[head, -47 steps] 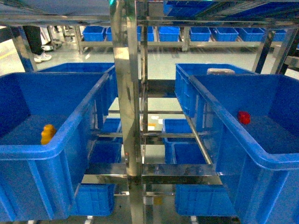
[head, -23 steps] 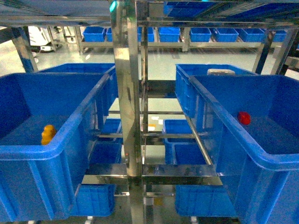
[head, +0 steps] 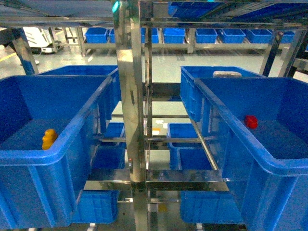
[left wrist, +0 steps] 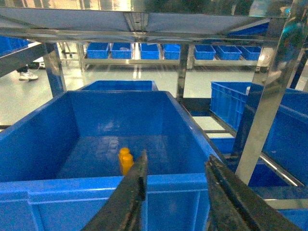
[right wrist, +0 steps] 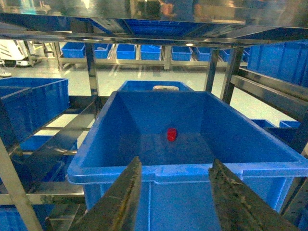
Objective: Sort and place red and yellow blocks in left bins
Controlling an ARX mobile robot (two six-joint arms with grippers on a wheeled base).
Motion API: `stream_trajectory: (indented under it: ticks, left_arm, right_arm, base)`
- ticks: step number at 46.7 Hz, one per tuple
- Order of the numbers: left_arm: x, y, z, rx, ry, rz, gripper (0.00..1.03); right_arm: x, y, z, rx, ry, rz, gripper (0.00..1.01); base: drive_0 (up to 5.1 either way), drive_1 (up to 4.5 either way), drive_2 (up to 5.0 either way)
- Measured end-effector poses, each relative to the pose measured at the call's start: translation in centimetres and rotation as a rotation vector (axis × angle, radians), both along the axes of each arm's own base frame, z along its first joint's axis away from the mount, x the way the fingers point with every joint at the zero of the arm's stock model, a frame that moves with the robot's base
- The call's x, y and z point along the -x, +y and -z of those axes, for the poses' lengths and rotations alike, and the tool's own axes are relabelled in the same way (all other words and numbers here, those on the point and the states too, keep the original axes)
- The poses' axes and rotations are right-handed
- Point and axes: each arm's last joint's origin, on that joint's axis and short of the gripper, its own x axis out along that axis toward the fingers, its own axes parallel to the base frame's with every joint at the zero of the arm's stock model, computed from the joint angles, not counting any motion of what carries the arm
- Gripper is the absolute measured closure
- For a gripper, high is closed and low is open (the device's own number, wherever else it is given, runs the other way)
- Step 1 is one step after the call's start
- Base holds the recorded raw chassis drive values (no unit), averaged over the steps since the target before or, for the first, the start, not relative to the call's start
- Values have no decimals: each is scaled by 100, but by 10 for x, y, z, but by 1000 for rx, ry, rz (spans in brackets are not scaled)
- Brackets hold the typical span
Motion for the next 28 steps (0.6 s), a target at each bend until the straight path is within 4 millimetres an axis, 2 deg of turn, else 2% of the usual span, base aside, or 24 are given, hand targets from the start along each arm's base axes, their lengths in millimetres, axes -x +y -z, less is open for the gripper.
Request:
stream_trajectory:
  ticks: [7,8,12,14,17,28]
  left_arm:
    - [0,0,0,0,0,0,31]
    - [0,0,0,0,0,0,29]
    - [0,0,0,0,0,0,8]
    - [0,0,0,-1,0,0,3]
    - [0,0,0,0,0,0,6]
    - [0,0,0,0,0,0,5]
  right_arm:
    - [0,0,0,0,0,0,25]
    - [0,0,0,0,0,0,23]
    - [0,0,0,0,0,0,1]
    - [0,0,0,0,0,0,2]
    - [0,0,0,0,0,0,4]
    - [0,0,0,0,0,0,3]
  base:
    - [0,0,0]
    - [0,0,0]
    - [0,0,0]
    - [0,0,0]
    - [0,0,0]
    - [0,0,0]
